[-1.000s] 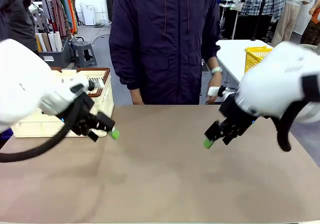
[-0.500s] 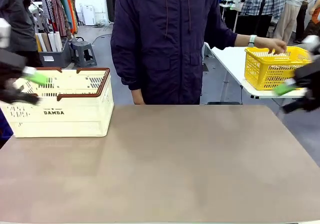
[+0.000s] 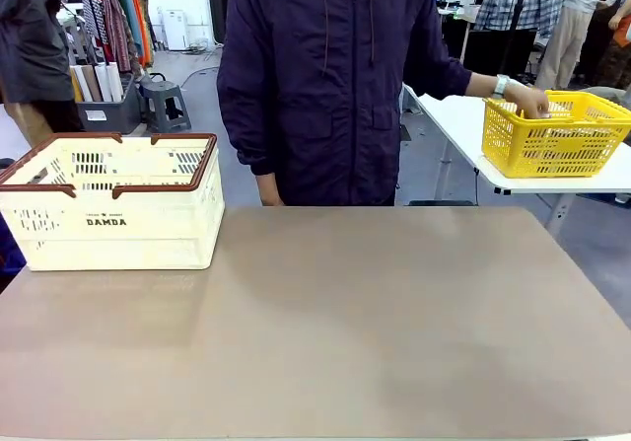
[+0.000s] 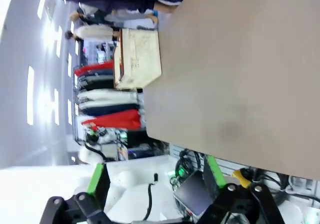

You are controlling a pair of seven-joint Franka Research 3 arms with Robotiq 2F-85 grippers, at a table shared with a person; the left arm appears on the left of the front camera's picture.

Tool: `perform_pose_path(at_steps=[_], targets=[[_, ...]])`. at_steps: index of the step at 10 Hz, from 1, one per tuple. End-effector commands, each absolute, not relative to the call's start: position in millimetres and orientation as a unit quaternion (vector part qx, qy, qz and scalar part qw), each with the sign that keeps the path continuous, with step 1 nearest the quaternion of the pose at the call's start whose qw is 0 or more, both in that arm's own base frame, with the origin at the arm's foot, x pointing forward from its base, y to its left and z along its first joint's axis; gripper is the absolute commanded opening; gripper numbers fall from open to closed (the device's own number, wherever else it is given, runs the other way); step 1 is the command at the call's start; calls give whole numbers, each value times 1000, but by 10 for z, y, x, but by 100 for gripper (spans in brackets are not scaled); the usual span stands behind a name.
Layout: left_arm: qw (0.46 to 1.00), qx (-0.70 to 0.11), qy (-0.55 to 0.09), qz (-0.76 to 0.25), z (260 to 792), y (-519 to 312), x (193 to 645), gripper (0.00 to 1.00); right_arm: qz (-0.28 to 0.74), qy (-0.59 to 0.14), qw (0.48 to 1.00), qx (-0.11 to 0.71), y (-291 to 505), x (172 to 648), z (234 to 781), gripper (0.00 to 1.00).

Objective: Place the drinks into the Shopping basket.
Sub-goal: Pick up one drink and place it into the Shopping basket.

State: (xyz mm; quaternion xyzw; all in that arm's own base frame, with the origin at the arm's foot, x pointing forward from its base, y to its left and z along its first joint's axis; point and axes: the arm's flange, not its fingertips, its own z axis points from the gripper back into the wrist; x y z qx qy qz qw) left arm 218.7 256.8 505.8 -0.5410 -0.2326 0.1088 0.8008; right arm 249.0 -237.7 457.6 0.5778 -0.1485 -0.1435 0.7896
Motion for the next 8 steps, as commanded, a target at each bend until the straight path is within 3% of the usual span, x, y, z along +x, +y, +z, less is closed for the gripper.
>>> perform_pose_path(at_steps=[1, 2, 3, 8], targets=[[779, -560, -252, 128, 4852, 2650, 2408, 100, -149, -166, 769, 598, -2382, 2637, 4451, 100], [795, -540, -250, 119, 4809, 2612, 2448, 100, -163, -188, 776, 579, -2355, 2646, 4426, 100], [787, -550, -243, 138, 4864, 2733, 2191, 100, -162, -154, 778, 587, -2455, 2516, 4434, 100], [787, -550, -243, 138, 4864, 2733, 2191, 100, -162, -154, 778, 587, -2455, 2516, 4434, 100]])
